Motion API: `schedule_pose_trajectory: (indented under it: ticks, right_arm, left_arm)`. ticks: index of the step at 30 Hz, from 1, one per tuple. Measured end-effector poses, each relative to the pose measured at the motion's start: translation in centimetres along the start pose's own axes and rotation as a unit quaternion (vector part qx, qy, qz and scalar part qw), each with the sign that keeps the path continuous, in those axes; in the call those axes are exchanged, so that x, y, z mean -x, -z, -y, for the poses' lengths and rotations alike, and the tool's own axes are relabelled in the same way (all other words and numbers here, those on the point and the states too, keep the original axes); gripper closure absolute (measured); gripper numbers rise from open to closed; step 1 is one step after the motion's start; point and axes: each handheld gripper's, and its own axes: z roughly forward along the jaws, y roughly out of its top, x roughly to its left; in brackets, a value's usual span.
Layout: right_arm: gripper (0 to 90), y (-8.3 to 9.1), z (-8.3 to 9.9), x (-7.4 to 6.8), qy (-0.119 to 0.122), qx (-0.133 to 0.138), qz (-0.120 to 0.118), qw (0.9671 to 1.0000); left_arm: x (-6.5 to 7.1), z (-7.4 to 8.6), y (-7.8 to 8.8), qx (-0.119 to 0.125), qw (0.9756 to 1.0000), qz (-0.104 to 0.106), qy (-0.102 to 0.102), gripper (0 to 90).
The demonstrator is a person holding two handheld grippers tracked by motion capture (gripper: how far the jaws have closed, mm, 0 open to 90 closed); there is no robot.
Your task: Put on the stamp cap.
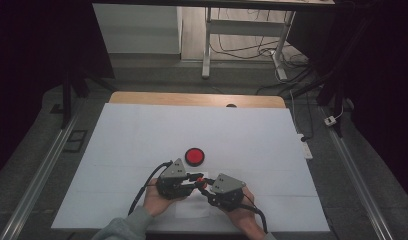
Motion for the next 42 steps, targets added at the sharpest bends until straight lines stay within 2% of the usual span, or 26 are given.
schedule_pose_trajectory:
  ticks: [5, 20, 27, 32, 37, 40, 42]
  right_arm:
    - [64.3, 0.04, 0.09, 0.06, -0.006, 0.008, -0.003, 0.9999]
    - [64.3, 0.09, 0.19, 0.16, -0.013, 0.01, -0.001, 0.9999]
    - [64.4, 0.19, 0.11, 0.06, -0.01, 0.014, -0.002, 0.9998]
    - [64.7, 0.37, 0.01, -0.05, -0.006, 0.018, 0.005, 0.9998]
    - [65.1, 0.69, -0.35, -0.48, 0.002, 0.021, 0.026, 0.9994]
    - [65.2, 0.68, -0.45, -0.58, 0.009, 0.011, 0.028, 0.9995]
    - [65.3, 0.52, -0.36, -0.62, 0.007, 0.002, 0.028, 0.9996]
  left_arm:
    - [0.03, -0.03, 0.08, 0.003, 1.0, 0.0, -0.001, 72.6]
    - [-0.1, -0.17, 0.43, 0.011, 0.9999, 0.004, -0.002, 72.6]
    - [-0.02, -0.14, 0.28, 0.012, 0.9999, 0.002, -0.003, 72.6]
    - [-0.06, -0.14, 0.34, 0.019, 0.9998, 0.007, -0.001, 72.7]
    - [0.18, -0.2, 0.55, 0.027, 0.9996, 0.005, -0.005, 73.0]
    - [0.55, -0.11, 0.29, 0.019, 0.9997, -0.008, -0.014, 73.1]
    - [0.57, 0.06, 0.08, 0.016, 0.9997, -0.01, -0.013, 73.1]
